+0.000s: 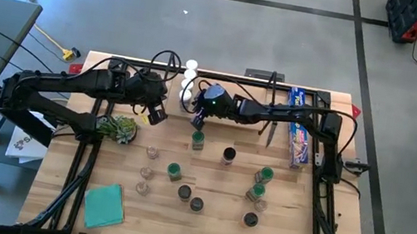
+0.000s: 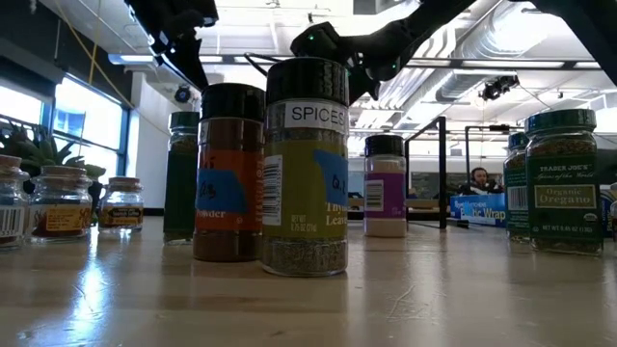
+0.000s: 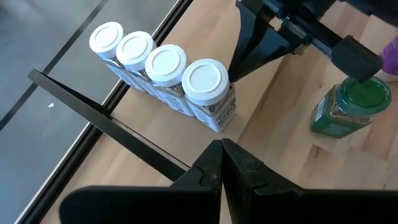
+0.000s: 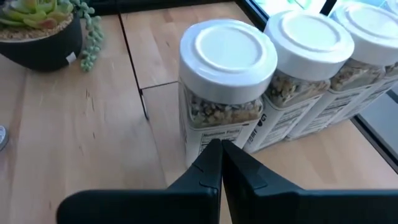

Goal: Shelf spices
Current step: Put the white seasoning bottle on the shelf aligned with the other white seasoning bottles

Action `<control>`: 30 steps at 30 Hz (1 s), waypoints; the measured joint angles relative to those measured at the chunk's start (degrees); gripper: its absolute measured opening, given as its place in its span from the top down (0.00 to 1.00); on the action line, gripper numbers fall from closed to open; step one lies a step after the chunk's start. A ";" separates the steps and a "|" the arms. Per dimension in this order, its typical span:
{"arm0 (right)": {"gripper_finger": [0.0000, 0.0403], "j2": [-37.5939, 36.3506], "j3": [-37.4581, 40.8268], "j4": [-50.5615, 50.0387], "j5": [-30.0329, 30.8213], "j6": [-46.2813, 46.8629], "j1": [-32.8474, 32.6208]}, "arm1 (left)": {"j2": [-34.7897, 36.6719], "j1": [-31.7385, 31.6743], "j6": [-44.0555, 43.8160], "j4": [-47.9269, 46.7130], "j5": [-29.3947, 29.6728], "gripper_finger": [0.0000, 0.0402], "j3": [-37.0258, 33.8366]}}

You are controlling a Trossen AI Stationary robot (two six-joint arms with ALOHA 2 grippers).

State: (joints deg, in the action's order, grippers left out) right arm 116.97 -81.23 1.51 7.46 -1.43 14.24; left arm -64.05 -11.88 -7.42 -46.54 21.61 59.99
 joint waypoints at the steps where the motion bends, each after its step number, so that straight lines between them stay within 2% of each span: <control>1: 0.99 0.02 0.00 -0.01 0.00 0.00 0.00 | 0.00 0.00 0.00 0.01 -0.01 1.00 0.00; 22: 0.99 -0.07 0.00 3.01 -0.67 0.42 1.90 | 0.00 0.00 0.02 0.01 -0.01 1.00 0.00; 27: 0.99 -0.34 0.00 2.28 3.86 0.45 1.89 | 0.00 0.00 0.06 0.00 -0.01 1.00 0.00; 30: 0.99 -0.82 0.00 1.28 2.57 1.93 1.56 | 0.00 0.00 0.04 -0.01 -0.01 1.00 0.00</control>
State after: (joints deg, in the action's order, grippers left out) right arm 116.15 -81.23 2.79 10.04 0.50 15.80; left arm -64.05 -11.88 -7.38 -46.56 21.61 59.99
